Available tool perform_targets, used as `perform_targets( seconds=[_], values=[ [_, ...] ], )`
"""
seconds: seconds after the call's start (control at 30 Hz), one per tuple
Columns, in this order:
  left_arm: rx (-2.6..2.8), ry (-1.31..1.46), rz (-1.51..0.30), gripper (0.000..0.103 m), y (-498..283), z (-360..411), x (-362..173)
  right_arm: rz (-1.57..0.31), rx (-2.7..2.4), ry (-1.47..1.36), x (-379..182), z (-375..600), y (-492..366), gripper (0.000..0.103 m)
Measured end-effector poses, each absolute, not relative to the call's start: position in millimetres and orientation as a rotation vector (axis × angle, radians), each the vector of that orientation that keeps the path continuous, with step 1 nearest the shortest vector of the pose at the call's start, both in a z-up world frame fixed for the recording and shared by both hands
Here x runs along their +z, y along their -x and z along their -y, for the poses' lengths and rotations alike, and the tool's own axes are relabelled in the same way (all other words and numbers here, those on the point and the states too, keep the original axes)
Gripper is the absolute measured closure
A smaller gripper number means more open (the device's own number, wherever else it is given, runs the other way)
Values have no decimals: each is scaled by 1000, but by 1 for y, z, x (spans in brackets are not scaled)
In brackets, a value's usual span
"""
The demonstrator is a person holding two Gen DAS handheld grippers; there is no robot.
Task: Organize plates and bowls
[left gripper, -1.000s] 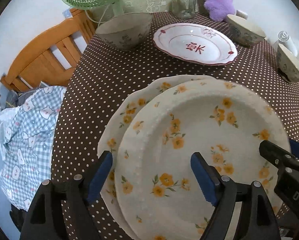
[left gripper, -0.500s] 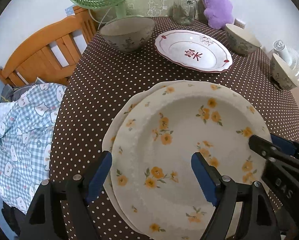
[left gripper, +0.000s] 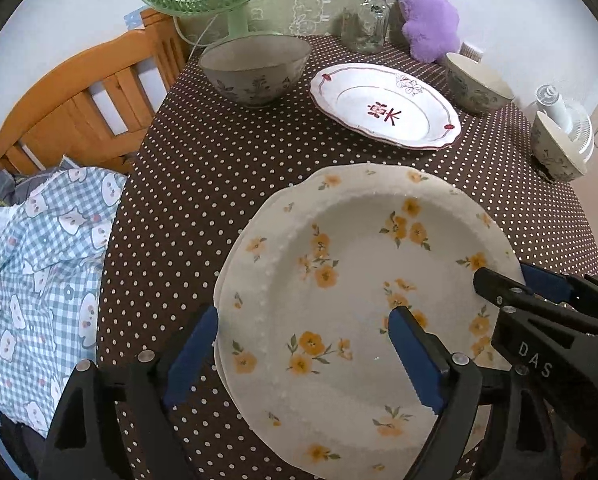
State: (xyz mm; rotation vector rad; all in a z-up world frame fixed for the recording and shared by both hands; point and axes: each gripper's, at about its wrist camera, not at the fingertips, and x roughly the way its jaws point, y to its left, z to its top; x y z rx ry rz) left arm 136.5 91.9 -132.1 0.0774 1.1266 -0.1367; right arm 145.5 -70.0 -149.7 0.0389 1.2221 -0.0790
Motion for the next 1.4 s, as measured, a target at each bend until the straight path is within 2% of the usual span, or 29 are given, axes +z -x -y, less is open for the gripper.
perform_targets(
  seconds=[0.03, 0.1, 0.2, 0.47, 0.77, 1.07, 1.17, 1.4],
  values=[
    [-139, -75, -1124, 13, -137, -93, -131, -1214, -91, -37, -147, 71, -145, 47],
    [-141, -64, -1120, 11, -141, -97, -127, -1188, -109, -39, -140, 73, -143, 35],
    [-143, -52, -1110, 8, -145, -102, -119, -1160, -111, -69, -128, 77, -143, 28],
    [-126, -22, -1037, 8, -161, -99, -95, -1071, -69, -105, -99, 87, -158, 27],
    [-67, -11, -993, 9, -185, -83, -85, -1052, 11, -121, -96, 107, -194, 27],
    [-2, 21, -974, 10, -224, -67, -92, -1043, 62, -139, -100, 129, -241, 27],
    [27, 24, -991, 17, -242, -65, -97, -1053, 95, -143, -107, 131, -259, 27],
    [31, -19, -992, 18, -272, -53, -112, -1062, 88, -124, -125, 133, -292, 28]
  ],
)
